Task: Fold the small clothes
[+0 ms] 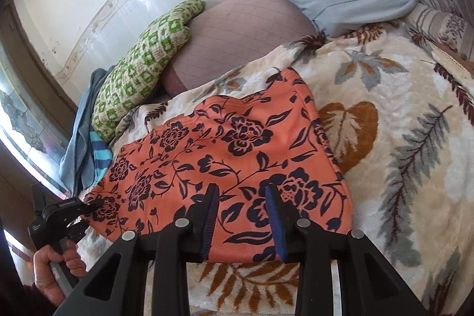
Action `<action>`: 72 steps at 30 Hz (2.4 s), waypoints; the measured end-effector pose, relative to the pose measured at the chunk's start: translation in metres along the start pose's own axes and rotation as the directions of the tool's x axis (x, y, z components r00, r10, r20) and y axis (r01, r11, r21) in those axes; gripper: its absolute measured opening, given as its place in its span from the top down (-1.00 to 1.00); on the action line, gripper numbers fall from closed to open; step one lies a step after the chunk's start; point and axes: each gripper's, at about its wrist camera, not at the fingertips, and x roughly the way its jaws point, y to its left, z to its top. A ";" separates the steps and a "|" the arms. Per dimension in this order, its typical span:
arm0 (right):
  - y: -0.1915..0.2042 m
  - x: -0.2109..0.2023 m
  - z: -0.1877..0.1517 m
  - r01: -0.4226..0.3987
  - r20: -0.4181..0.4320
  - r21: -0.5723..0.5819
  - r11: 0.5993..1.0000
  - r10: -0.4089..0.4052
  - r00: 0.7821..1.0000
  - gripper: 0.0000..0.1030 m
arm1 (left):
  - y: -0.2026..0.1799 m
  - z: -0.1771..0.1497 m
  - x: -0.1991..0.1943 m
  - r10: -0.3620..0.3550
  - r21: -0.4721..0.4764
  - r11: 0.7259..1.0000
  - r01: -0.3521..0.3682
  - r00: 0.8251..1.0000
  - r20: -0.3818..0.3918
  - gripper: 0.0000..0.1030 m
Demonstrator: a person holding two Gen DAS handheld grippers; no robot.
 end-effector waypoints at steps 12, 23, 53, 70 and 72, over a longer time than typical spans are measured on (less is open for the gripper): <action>-0.113 -0.031 0.018 0.055 0.064 0.351 0.935 -0.082 0.995 0.33 | -0.237 -0.081 -0.055 -0.226 0.521 0.823 0.226 0.972 -0.064 0.76; -0.157 -0.035 0.025 0.079 0.034 0.472 0.878 -0.107 0.994 0.32 | -0.268 -0.177 -0.008 -0.194 0.601 0.694 0.397 0.907 -0.375 0.04; -0.029 0.043 -0.001 0.068 -0.320 -0.003 0.998 -0.065 0.945 0.59 | -0.153 -0.111 0.050 0.232 0.706 0.698 -0.114 0.970 -0.073 -0.52; -0.023 0.040 0.035 -0.144 -0.197 0.116 0.983 0.165 0.966 0.53 | -0.161 -0.119 0.053 0.216 0.733 0.668 -0.128 0.976 -0.027 -0.74; -0.029 0.067 0.019 -0.038 -0.332 0.139 0.990 0.082 0.940 0.56 | -0.153 -0.115 0.056 0.204 0.695 0.712 -0.097 0.976 -0.072 -0.78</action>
